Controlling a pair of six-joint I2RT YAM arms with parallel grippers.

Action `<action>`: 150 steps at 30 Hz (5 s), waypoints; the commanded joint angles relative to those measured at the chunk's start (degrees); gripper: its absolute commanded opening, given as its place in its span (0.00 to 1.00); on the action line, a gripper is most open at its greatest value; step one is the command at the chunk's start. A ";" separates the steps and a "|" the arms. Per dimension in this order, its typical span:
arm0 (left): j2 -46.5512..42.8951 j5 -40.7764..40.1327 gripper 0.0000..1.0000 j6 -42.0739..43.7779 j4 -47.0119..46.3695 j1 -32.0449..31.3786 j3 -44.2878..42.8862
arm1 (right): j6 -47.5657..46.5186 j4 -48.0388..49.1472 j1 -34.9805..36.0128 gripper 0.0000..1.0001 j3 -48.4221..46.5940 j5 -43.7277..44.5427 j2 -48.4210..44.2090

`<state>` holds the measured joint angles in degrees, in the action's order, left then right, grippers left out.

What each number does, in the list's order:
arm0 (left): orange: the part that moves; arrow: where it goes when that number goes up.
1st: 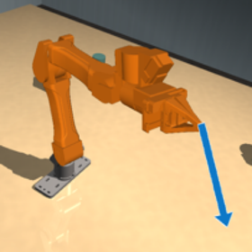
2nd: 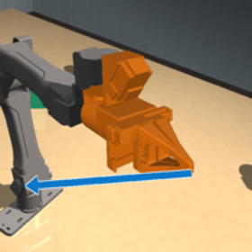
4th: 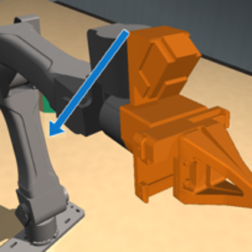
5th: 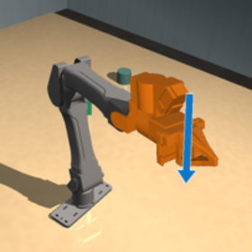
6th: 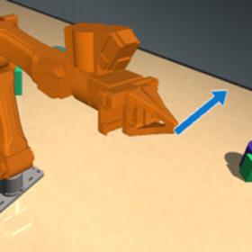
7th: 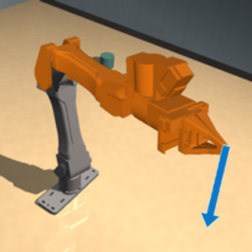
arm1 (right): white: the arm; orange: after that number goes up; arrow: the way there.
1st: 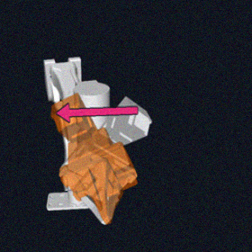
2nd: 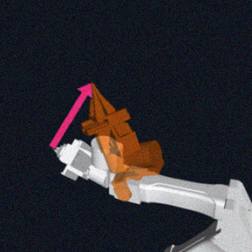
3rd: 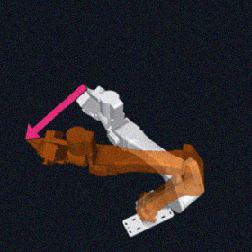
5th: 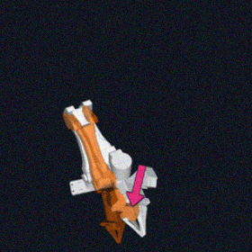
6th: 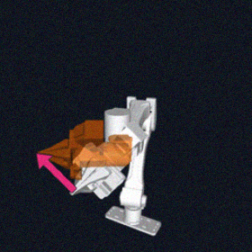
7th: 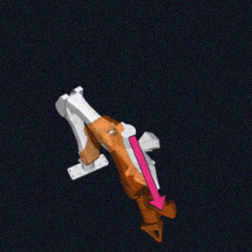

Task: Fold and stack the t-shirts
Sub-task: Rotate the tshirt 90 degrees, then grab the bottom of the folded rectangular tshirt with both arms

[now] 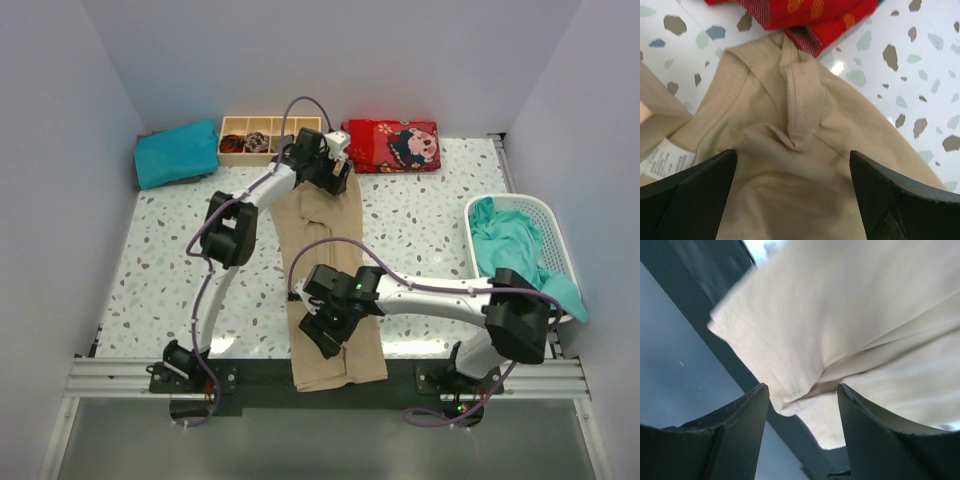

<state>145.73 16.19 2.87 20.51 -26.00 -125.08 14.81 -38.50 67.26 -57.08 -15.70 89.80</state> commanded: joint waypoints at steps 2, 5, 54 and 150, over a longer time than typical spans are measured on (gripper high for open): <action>-13.70 -1.24 1.00 0.47 -6.01 0.51 7.29 | -3.73 -0.79 -0.47 0.62 -10.94 15.43 -8.06; -17.84 -3.00 1.00 -0.15 -4.44 0.51 8.09 | -3.04 -0.43 -1.69 0.63 -12.70 26.44 -9.11; -37.97 -14.51 1.00 -15.71 -14.63 0.42 46.86 | -1.00 3.78 -28.06 0.69 -10.15 24.22 -4.37; -33.85 -16.01 0.00 -30.38 -18.31 8.33 57.40 | 5.06 16.18 -32.55 0.64 -2.07 15.53 2.66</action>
<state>109.08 2.15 -26.04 1.43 -18.09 -67.81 19.07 -22.39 34.50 -59.64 -2.07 96.14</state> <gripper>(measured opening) 0.026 0.635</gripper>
